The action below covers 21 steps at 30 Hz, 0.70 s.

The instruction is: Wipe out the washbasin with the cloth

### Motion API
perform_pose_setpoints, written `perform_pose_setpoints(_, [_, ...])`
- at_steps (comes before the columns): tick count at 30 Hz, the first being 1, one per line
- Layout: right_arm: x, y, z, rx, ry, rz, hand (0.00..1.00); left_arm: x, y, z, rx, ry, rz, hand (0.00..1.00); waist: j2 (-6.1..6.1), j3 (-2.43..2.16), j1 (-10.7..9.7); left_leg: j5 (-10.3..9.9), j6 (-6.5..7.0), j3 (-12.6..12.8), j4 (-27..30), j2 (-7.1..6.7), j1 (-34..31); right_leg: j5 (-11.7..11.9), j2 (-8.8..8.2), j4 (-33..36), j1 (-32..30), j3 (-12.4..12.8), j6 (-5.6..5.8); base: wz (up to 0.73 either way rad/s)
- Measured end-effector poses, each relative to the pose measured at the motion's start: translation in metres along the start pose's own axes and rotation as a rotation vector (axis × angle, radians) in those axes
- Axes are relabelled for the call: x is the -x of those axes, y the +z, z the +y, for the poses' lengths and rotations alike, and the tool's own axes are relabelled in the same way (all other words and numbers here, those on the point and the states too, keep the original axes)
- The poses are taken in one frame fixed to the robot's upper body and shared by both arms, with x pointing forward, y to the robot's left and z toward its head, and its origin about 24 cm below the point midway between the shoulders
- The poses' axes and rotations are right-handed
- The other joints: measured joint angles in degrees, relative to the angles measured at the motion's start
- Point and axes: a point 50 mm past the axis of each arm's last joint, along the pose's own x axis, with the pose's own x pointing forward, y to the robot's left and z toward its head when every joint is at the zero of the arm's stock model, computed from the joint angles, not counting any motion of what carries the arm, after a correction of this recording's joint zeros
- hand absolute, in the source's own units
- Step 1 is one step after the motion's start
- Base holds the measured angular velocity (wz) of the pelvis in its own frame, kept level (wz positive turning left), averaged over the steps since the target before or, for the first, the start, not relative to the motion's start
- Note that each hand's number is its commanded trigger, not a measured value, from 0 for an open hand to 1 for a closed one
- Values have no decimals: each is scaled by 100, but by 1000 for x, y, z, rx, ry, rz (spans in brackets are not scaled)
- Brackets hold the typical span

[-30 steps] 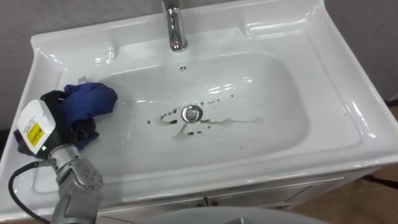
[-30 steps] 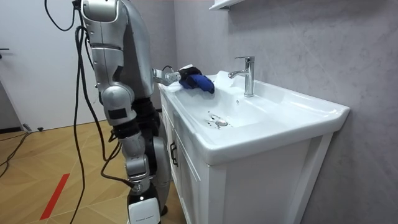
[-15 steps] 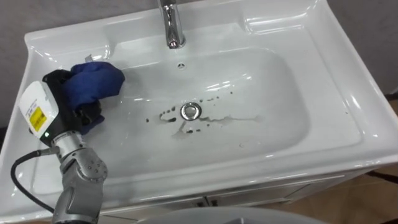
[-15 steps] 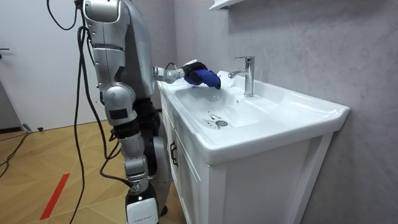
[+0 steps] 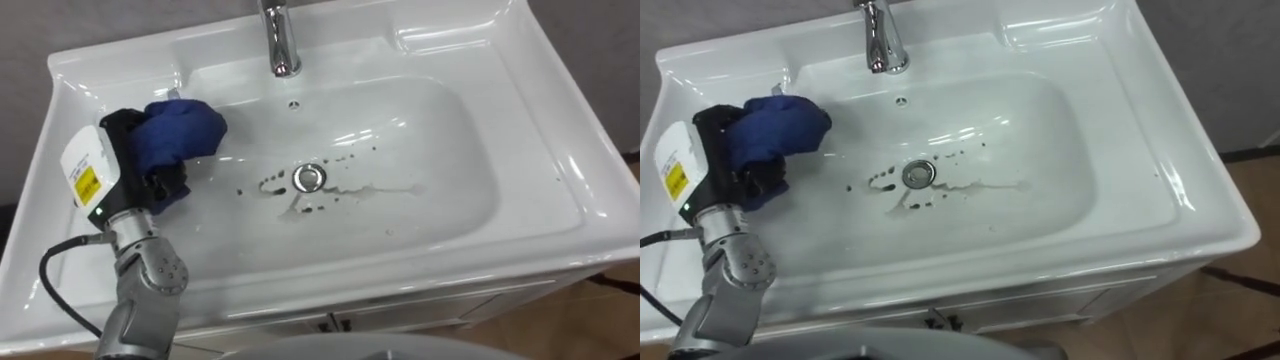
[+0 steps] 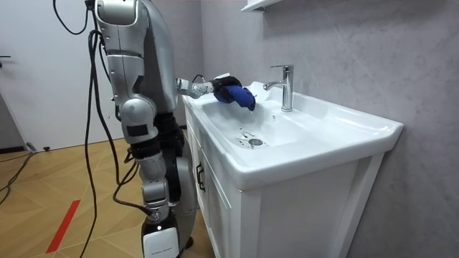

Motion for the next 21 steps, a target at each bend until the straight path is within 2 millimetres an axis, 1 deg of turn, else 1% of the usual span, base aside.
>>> perform_pose_setpoints(4, [0, 2, 0, 0, -1, -1, 0, 3, 1, -7, -6, -58, -3, 100, -27, 7, 4, 0, 0, 11, 1, 0, 0, 1, -2, 1, -4, 3, 0, 0])
perform_pose_setpoints(6, [0, 2, -1, 1, -2, -2, 0, 5, -2, -12, -23, -90, 4, 100, -27, 7, 5, 0, 0, 25, 4, 0, 3, 0, -2, 1, -5, 1, -1, -2])
perform_pose_setpoints(9, [0, 4, -2, 34, -9, -12, 0, 13, -15, -24, -93, -165, 31, 100, -29, 7, 2, 0, 0, 59, -4, 8, 18, 0, 2, 7, -40, 23, -1, -6])
perform_pose_setpoints(13, [0, 5, -3, 43, -15, -15, 0, 12, -16, -27, -119, -199, 32, 100, -36, 0, -8, 0, 0, 97, -12, 20, 13, 13, 12, 20, -88, 59, -7, -5])
perform_pose_setpoints(17, [0, 2, -3, 44, -15, -8, 0, 13, -20, -31, -149, -240, 40, 100, -30, -3, -104, 0, 0, 99, -32, 22, -3, 14, 14, 17, -87, 52, -7, 0])
perform_pose_setpoints(19, [0, 4, -3, 43, -15, -14, 0, 14, -22, -33, -175, -263, 41, 100, -26, -5, -144, 0, 0, 114, -41, 25, -8, 14, 16, 16, -92, 59, -7, -2])
perform_pose_setpoints(21, [0, 3, -2, 42, -13, -3, 0, 16, -23, -34, -217, -281, 29, 100, -26, -5, -133, 0, -1, 170, -98, 36, 16, 15, 29, 14, -91, 121, -8, -12])
